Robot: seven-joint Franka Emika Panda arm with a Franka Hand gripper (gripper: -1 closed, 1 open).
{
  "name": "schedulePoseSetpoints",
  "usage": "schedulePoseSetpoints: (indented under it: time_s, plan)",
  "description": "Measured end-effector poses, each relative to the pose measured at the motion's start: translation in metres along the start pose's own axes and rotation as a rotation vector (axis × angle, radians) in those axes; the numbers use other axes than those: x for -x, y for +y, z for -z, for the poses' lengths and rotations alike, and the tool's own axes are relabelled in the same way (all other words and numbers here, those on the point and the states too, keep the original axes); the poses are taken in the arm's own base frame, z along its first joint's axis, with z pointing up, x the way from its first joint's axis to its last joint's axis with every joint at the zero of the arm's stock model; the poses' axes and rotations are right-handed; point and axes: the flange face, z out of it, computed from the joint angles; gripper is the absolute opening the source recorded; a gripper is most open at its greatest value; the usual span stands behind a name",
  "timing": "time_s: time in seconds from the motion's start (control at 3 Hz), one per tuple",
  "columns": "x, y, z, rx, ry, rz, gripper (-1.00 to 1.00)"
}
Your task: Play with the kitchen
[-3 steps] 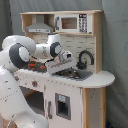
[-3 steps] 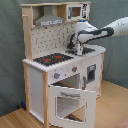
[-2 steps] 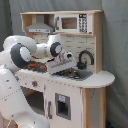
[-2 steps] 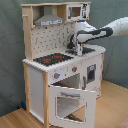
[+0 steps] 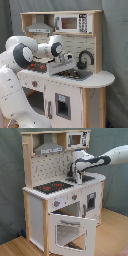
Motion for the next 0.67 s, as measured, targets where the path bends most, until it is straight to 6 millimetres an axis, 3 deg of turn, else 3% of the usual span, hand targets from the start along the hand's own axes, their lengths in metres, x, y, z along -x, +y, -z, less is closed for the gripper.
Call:
schedulePoseSetpoints:
  time_s: [0.33, 0.67]
  plan:
    - [0.0001, -0.0010, -0.0001, 0.000, -0.003, 0.002, -1.00]
    - [0.0009, -0.0041, 0.0008, 0.001, -0.015, 0.012, -1.00]
